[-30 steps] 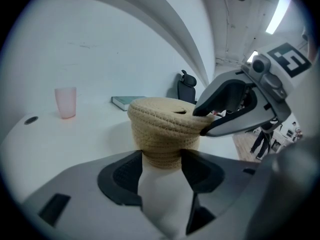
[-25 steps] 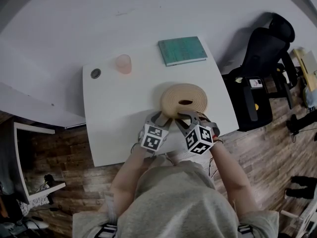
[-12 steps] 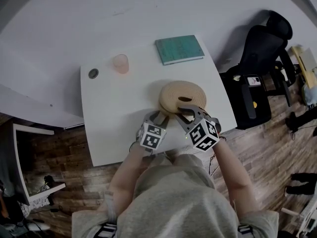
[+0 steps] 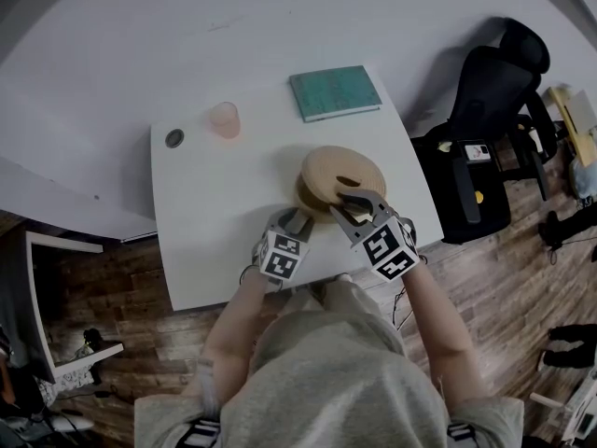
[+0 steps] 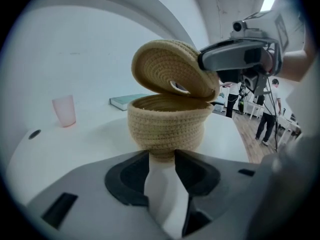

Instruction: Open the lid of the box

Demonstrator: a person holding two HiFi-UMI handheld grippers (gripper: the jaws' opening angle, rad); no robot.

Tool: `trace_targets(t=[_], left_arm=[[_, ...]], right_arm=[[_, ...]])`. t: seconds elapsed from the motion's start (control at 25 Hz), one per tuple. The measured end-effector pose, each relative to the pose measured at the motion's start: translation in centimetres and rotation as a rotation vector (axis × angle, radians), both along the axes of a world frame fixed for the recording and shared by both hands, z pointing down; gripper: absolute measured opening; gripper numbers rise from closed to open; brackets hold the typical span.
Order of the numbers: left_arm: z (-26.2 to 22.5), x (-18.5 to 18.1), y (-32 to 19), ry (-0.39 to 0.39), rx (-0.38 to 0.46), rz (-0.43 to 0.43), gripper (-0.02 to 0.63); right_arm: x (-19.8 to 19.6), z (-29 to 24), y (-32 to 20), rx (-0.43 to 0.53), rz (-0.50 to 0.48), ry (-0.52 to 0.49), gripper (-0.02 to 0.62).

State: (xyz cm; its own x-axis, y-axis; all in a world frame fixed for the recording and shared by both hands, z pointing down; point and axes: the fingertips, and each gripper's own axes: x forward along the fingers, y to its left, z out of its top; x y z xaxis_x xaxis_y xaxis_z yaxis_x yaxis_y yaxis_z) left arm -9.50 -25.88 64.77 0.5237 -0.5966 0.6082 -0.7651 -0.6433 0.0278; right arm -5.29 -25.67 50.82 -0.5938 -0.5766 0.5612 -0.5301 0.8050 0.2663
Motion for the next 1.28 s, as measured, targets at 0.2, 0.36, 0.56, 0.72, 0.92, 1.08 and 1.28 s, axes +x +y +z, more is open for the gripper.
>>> trace_targets(t=[0.2,0.36,0.56,0.72,0.92,1.08,1.28], left_arm=[[0.0,-0.1,0.0,0.003,-0.007,-0.010,0.158],[0.2,-0.2,-0.1,0.003,-0.007,-0.019,0.160],[0.2,-0.3,0.0,0.010,-0.016,-0.051,0.158],[-0.1,-1.1,-0.1,0.026,-0.035,-0.120,0.116],[-0.6,-1.6,0.2,0.071,-0.074,-0.200,0.106],[-1.1,-2.4,0.2,0.090,-0.074,-0.271,0.088],[-2.1,-3.0,0.0,0.116,-0.062,-0.361,0.064]], right_arm=[[1.3,-2.5,-1.3,-0.023,0.063,-0.165,0.081],[2.5,-3.6,-1.8,-0.043,0.088,-0.239,0.081],[4.7,-4.2,-2.6,-0.071,0.134,-0.331,0.080],[6.3,-5.0,-3.5,-0.091,0.175,-0.415,0.080],[8.6,-5.3,-4.4,-0.123,0.222,-0.506,0.080],[10.4,-5.4,-5.0,-0.153,0.261,-0.590,0.080],[13.1,-5.1,-5.7,-0.206,0.313,-0.699,0.080]])
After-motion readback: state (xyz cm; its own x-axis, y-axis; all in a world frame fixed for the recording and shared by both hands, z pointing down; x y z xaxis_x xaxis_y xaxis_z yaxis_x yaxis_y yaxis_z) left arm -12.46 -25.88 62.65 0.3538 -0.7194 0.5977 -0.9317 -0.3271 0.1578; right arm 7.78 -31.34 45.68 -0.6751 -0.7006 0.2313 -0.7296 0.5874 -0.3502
